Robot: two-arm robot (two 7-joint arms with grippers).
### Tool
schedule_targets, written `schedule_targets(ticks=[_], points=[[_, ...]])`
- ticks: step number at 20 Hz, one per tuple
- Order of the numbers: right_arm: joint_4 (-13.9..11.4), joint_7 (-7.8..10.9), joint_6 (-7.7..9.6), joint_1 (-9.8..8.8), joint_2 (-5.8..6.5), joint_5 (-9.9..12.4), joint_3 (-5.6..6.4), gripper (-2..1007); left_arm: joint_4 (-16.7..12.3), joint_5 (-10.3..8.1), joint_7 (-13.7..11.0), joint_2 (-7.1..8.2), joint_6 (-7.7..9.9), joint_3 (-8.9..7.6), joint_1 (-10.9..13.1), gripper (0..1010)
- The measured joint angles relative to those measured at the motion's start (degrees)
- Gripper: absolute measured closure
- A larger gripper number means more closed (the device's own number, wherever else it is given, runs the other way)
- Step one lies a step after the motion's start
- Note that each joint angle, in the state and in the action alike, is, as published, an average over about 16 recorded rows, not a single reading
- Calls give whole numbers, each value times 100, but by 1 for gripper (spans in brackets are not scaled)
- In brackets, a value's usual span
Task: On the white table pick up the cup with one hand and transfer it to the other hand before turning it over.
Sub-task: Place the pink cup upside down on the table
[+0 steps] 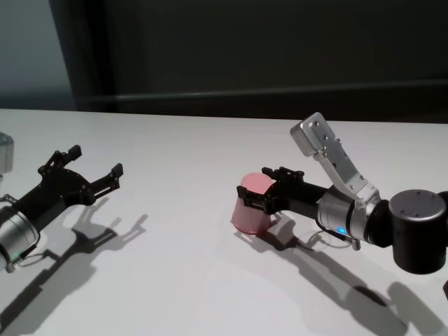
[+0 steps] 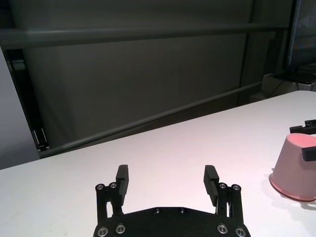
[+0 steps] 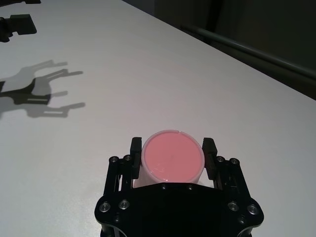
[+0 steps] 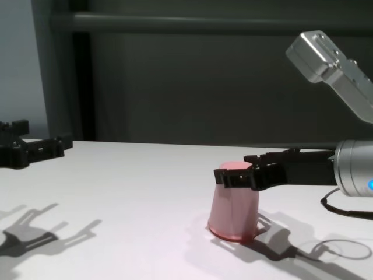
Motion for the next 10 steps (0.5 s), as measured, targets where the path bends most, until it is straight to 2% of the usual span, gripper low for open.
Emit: schedule_targets(ticks=[6,10], points=[[14,23,27,-10,-18,-3,8,264,0,0,0,0,0,0,0,7],[15,22,38,-12,-16,0,4,214,0,0,0,0,0,0,0,7]])
